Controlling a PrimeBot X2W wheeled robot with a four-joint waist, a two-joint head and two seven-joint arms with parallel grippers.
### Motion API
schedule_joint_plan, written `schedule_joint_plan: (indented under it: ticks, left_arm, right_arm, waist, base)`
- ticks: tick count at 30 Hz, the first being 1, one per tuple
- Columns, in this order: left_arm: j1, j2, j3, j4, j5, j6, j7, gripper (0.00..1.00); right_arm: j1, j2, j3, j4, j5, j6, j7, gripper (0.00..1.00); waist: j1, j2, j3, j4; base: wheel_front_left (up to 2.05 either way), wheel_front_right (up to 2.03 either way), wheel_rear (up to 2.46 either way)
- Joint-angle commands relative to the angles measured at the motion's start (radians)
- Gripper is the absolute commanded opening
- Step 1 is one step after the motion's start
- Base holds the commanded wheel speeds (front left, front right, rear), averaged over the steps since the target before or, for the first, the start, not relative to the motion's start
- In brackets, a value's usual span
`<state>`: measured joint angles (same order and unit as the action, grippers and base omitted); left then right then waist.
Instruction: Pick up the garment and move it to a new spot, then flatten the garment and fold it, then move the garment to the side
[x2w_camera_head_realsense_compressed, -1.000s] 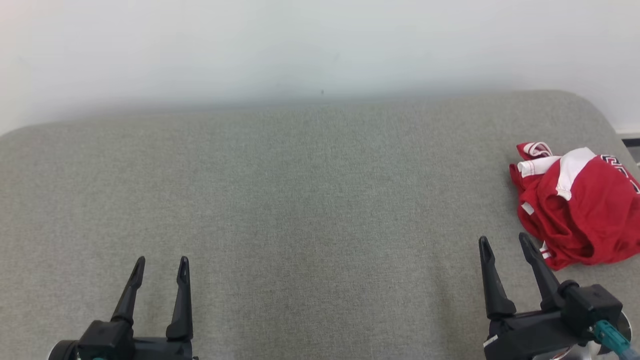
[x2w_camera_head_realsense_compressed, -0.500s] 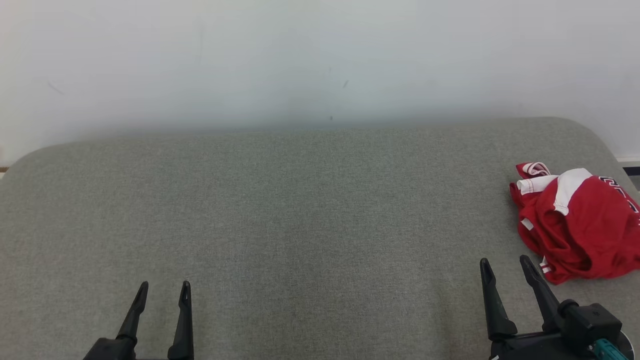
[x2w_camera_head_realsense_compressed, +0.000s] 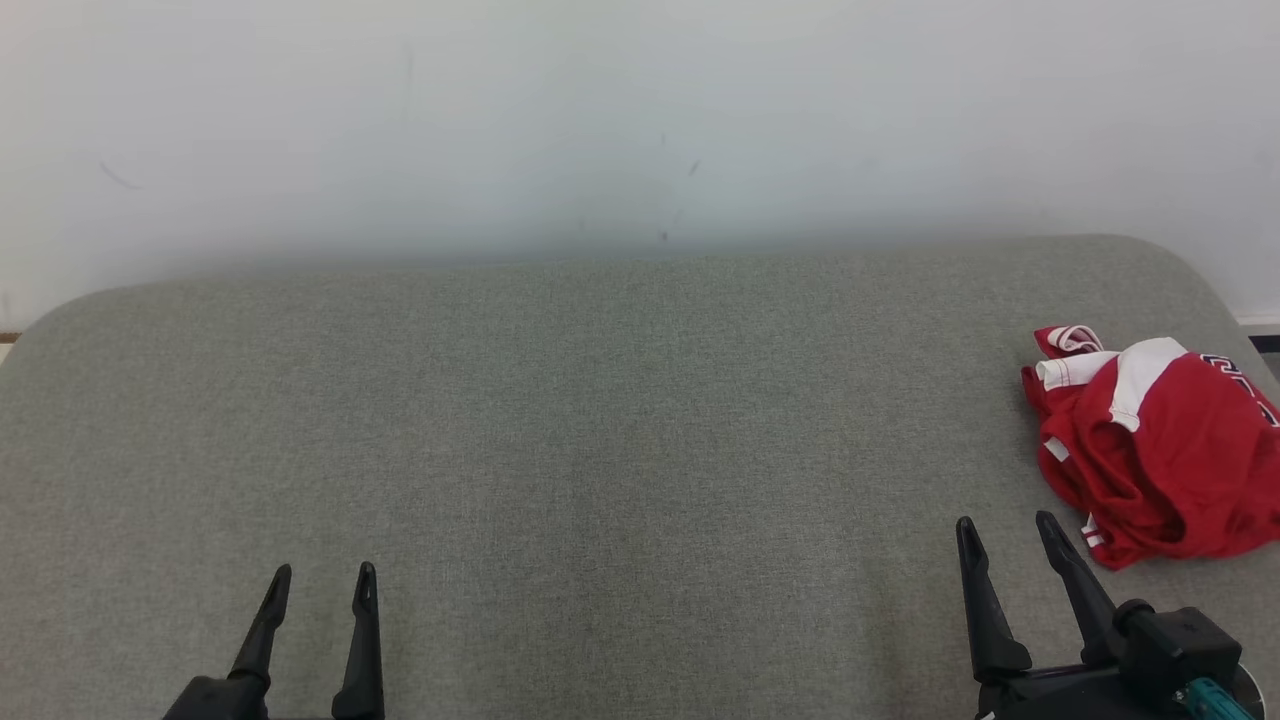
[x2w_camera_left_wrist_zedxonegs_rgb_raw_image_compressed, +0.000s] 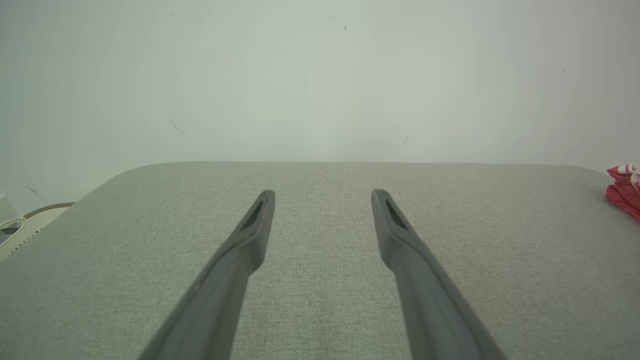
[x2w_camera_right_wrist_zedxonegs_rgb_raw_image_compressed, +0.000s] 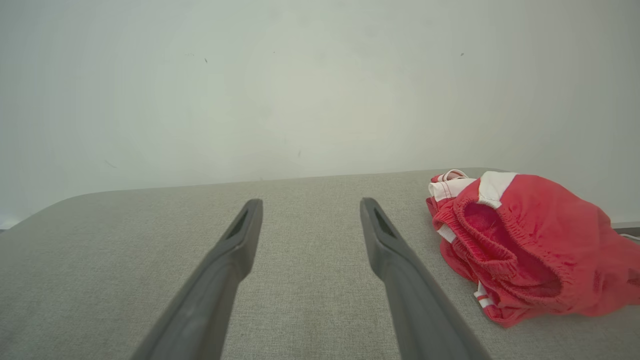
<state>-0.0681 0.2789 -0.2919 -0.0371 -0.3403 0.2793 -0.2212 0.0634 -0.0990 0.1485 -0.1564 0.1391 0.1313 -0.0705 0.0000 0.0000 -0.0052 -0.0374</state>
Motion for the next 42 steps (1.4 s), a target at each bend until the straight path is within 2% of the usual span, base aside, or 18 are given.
schedule_joint_plan:
  ticks: [1,4,5,8,18,42]
  left_arm:
    - [0.006,0.004,0.001,0.002,-0.008,0.004,-0.006,1.0]
    - [0.004,0.006,0.0,0.004,-0.011,0.003,-0.006,1.0]
    - [0.0,0.0,-0.001,0.0,-0.002,0.004,0.0,0.0]
    - [0.01,-0.012,-0.008,0.02,-0.006,0.004,0.002,0.0]
    - [-0.057,-0.041,-0.021,0.108,-0.207,-0.053,-0.004,0.0]
    - [-0.2,-0.097,-0.042,0.285,-0.594,-0.161,-0.016,0.0]
  right_arm:
    - [0.01,0.003,0.001,-0.005,0.002,-0.001,-0.002,1.0]
    - [0.007,0.003,0.002,-0.006,0.004,-0.001,-0.001,1.0]
    - [0.002,0.001,0.001,-0.002,0.003,0.0,0.0,0.0]
    - [0.009,0.002,0.0,0.026,0.009,0.0,0.001,0.0]
    - [-0.075,-0.023,-0.082,0.142,0.208,0.0,0.07,0.0]
    - [-0.237,-0.069,-0.24,0.365,0.578,0.0,0.201,0.0]
  waist:
    - [0.0,0.0,0.0,0.001]
    - [0.0,0.0,0.001,0.002]
    - [0.0,0.0,0.001,0.002]
    - [0.0,0.0,0.001,0.003]
    - [0.0,0.0,0.004,0.005]
    - [0.0,0.0,0.01,0.011]
  base:
    - [0.0,0.0,0.0]
    - [0.0,0.0,0.0]
    - [0.0,0.0,0.0]
    - [0.0,0.0,0.0]
    - [0.0,0.0,0.0]
    - [0.0,0.0,0.0]
